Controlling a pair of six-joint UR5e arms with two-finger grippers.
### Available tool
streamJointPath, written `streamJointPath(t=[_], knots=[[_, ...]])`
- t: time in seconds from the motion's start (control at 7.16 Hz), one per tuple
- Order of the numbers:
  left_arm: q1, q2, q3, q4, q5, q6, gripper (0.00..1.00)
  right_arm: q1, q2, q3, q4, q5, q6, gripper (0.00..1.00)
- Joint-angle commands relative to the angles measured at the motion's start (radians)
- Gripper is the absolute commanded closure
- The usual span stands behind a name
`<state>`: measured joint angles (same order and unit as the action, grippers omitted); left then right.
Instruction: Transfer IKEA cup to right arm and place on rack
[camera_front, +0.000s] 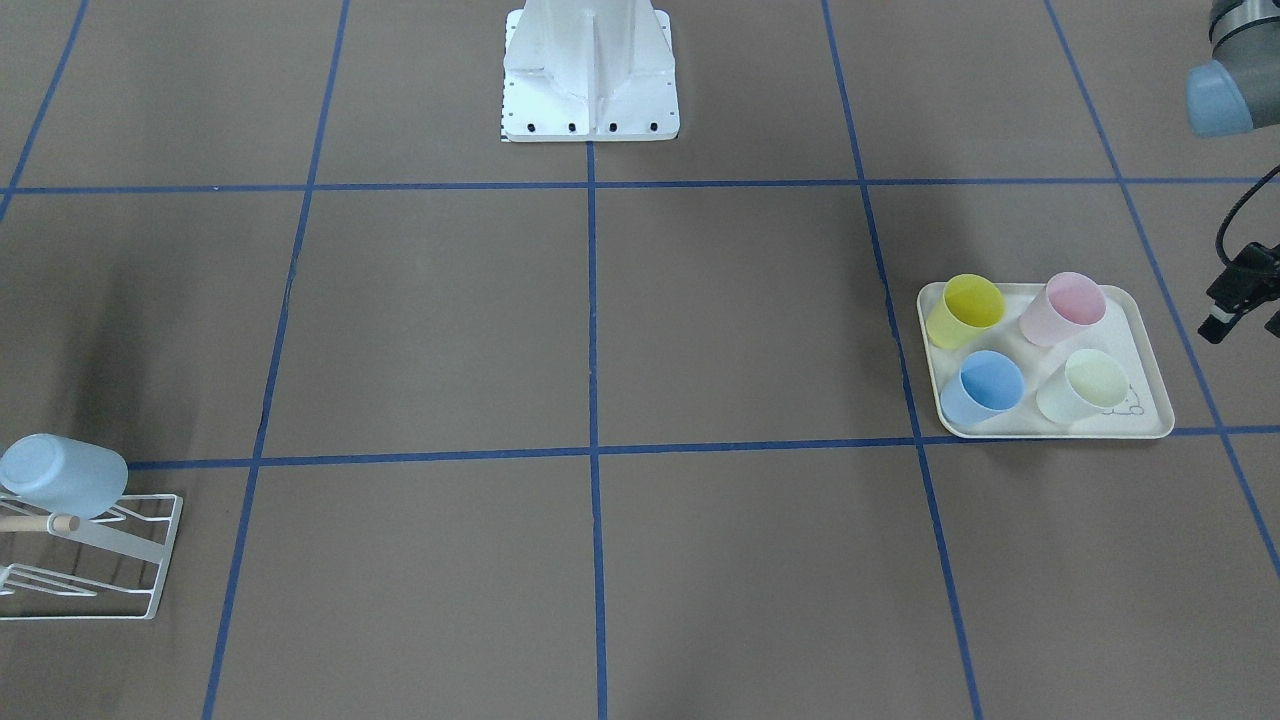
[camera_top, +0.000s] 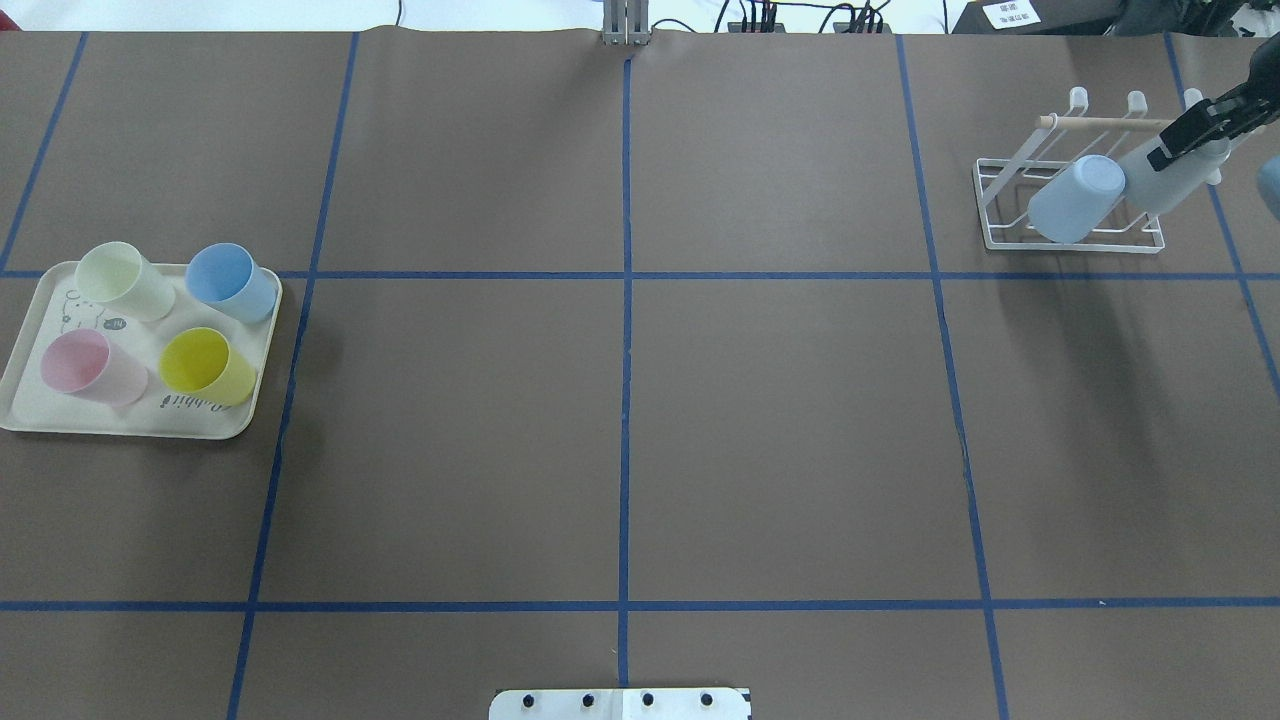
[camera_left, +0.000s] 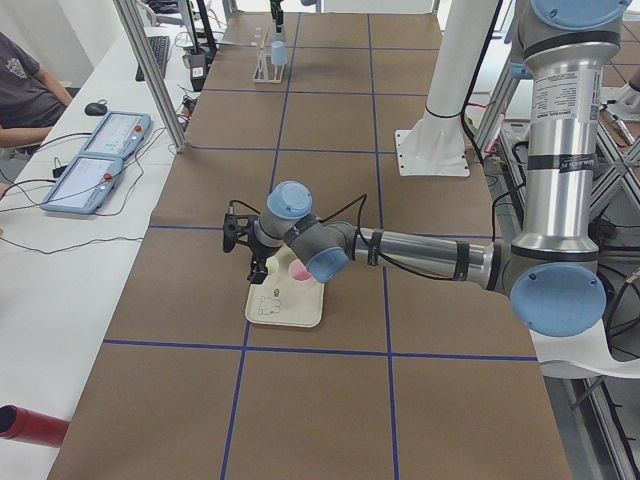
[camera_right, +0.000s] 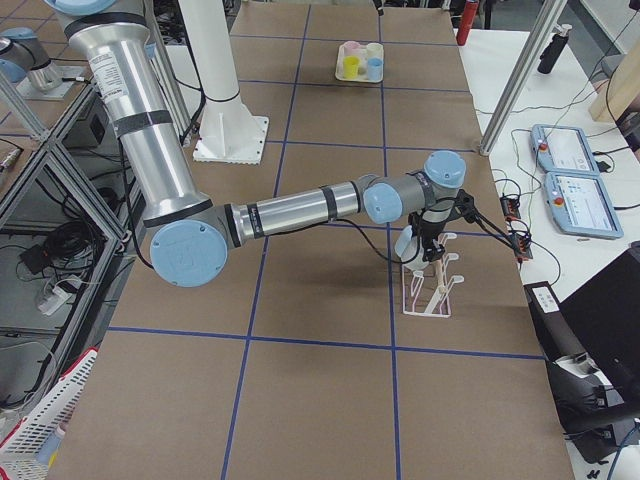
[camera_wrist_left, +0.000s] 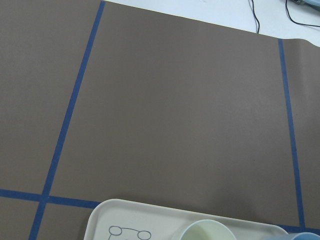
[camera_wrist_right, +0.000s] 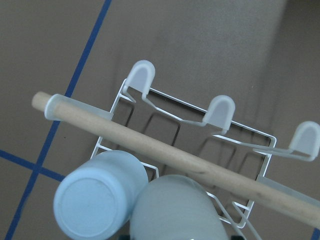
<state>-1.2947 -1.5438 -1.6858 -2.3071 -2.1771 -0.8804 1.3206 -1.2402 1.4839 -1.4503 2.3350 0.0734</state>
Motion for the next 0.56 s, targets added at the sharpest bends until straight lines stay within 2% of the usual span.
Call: streamJointPath(t=[0.0,0.14,0.28,0.42], knots=[[0.000,-0.001,0.002,0.000,-0.003,0.000,0.00,-0.017,0.001,-0.008,0.002,0.000,0.000,0.66],[0.000,0.001,0.002,0.003,-0.003,0.000,0.00,-0.029,0.001,-0.008,0.005,-0.012,0.002,0.18],[0.000,0.002,0.008,0.006,-0.004,0.001,0.00,-0.037,-0.001,-0.010,0.007,-0.034,0.009,0.01],[0.005,0.020,0.017,0.006,-0.003,0.009,0.00,-0.043,0.001,-0.010,0.005,-0.034,0.012,0.00]])
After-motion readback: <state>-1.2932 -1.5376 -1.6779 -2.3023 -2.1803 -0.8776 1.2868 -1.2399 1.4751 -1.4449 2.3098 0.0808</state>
